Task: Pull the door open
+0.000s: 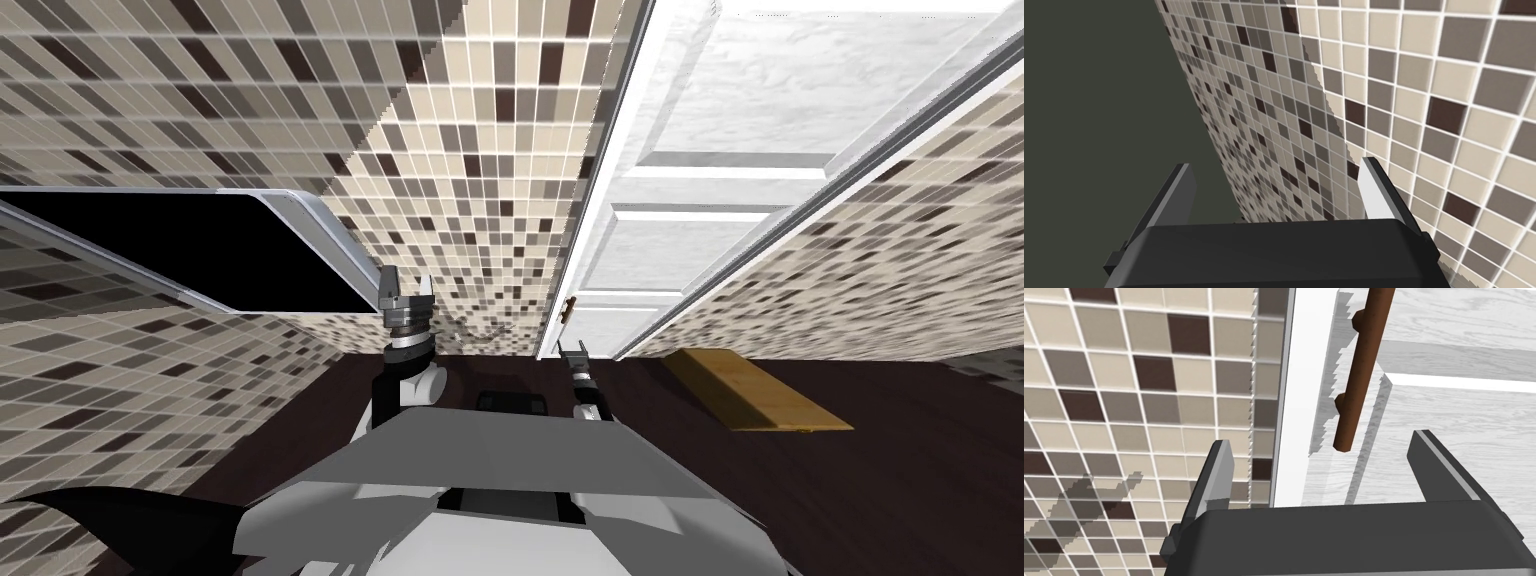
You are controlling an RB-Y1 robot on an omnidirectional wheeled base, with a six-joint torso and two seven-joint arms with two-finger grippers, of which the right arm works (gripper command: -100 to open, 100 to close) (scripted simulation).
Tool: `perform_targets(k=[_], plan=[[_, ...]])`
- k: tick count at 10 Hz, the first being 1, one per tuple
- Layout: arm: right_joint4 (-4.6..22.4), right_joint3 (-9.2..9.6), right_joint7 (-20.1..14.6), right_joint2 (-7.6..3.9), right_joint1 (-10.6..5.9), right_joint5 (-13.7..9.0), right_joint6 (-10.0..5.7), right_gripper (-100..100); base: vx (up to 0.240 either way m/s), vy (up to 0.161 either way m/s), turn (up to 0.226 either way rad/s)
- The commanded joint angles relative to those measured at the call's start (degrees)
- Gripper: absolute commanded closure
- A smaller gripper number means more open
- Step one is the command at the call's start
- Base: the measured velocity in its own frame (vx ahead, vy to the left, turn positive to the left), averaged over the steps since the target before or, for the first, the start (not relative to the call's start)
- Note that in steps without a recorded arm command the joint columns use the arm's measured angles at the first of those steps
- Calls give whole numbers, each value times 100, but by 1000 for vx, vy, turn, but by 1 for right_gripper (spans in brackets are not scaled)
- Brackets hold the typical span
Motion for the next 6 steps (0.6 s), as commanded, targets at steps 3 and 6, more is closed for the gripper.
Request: perform_targets(k=[3,6], plan=[[466,214,-478,-157,-137,-318,-210,-100,76,-104,126],[798,364,-812,-268,-243,-547,-352,-100,66,-103,126]])
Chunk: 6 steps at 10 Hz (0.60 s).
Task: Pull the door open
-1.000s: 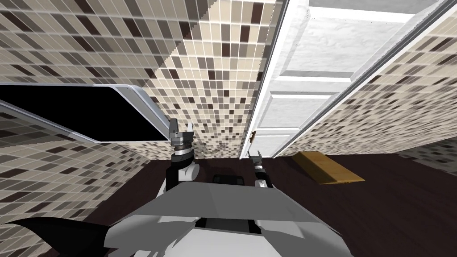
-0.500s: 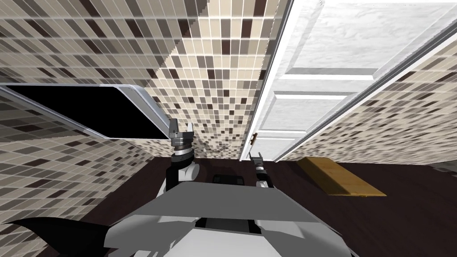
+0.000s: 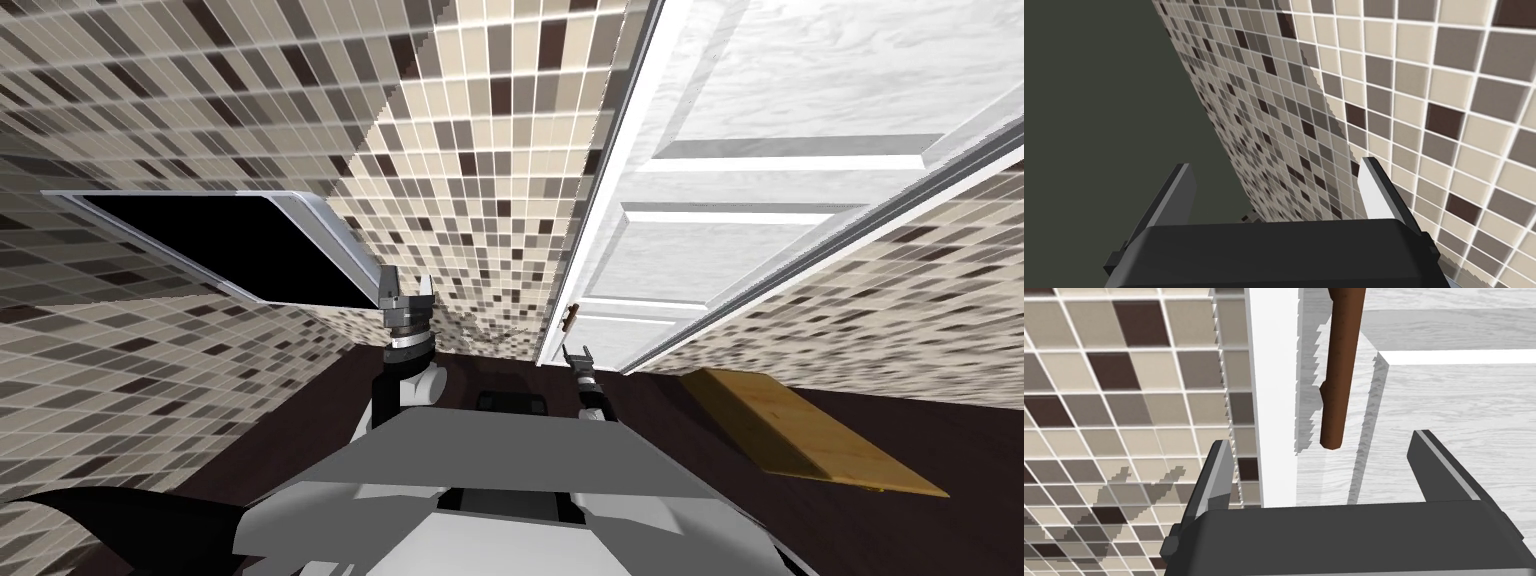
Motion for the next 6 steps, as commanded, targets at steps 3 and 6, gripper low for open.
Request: perform_targets(k=[3,6], plan=[[308,157,-363,-133,-82,-257,-145,-100,83,-106,101],[503,74,-446,-136,-151,-357,-181,-100,49,-50,119]])
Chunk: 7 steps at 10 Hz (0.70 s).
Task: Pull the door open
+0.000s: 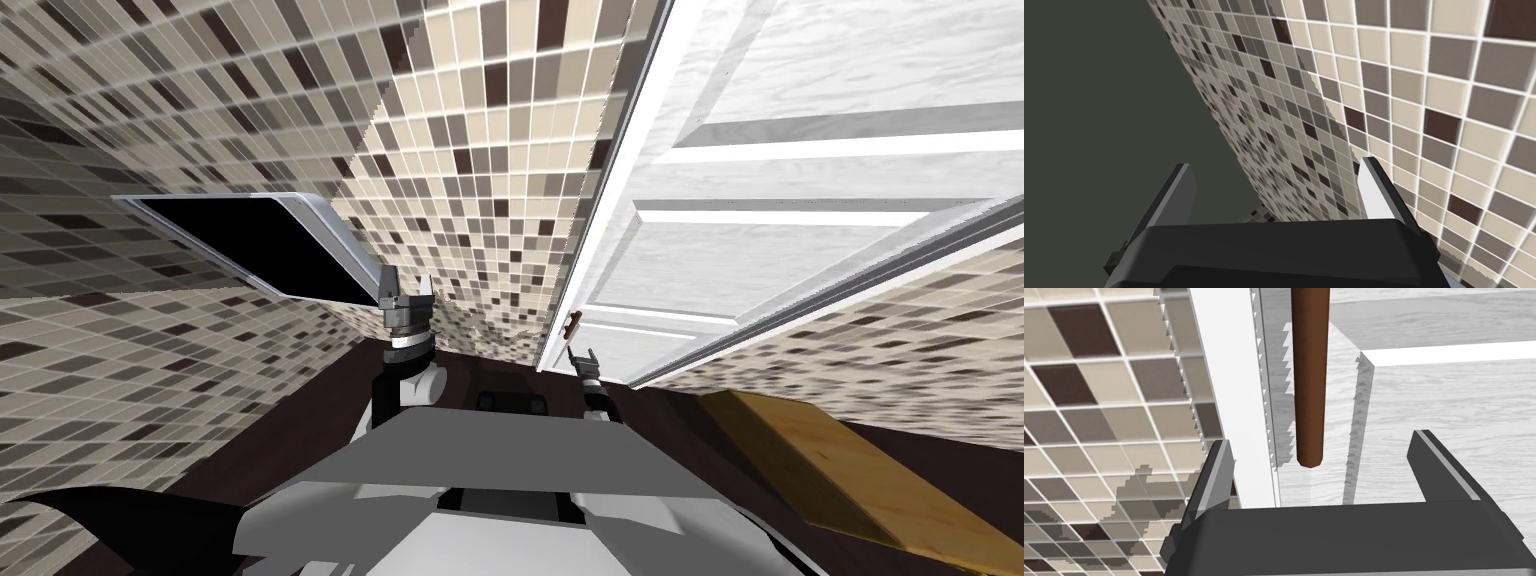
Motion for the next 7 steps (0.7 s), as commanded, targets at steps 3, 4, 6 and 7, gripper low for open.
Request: perform_targets(k=[3,4,6,7], plan=[[405,-328,-67,52,-150,-188,-25,-100,135,-43,268],[523,-443,-81,67,-193,-254,-25,-100,170,-65,378],[655,-571,-97,83,-241,-328,-25,-100,147,-53,170],[619,-506,-109,86,-198,-292,-45,-100,16,-4,0]])
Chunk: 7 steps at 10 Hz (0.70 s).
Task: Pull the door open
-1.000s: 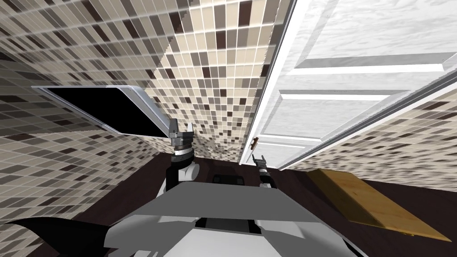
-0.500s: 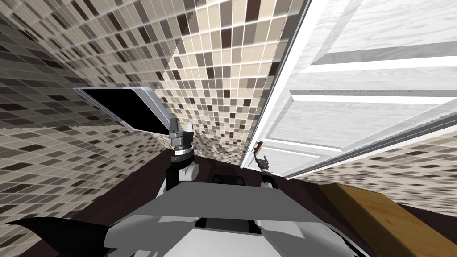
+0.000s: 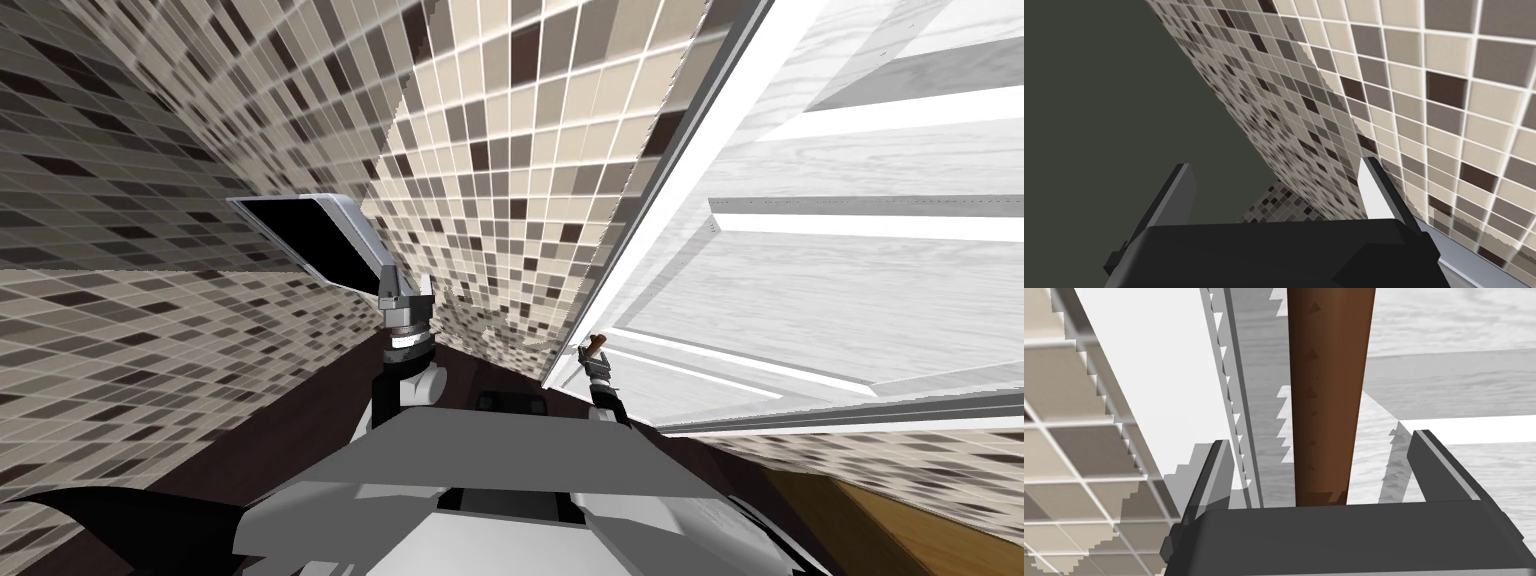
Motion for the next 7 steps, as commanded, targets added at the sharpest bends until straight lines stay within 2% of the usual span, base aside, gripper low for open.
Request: perform_targets(k=[1,6,7], plan=[[-27,-5,11,-8,-7,0,9,100,-15,11,5],[-27,-5,11,-8,-7,0,9,100,-3,-1,-4],[-50,82,-75,-84,39,26,-53,100,-91,-9,64]])
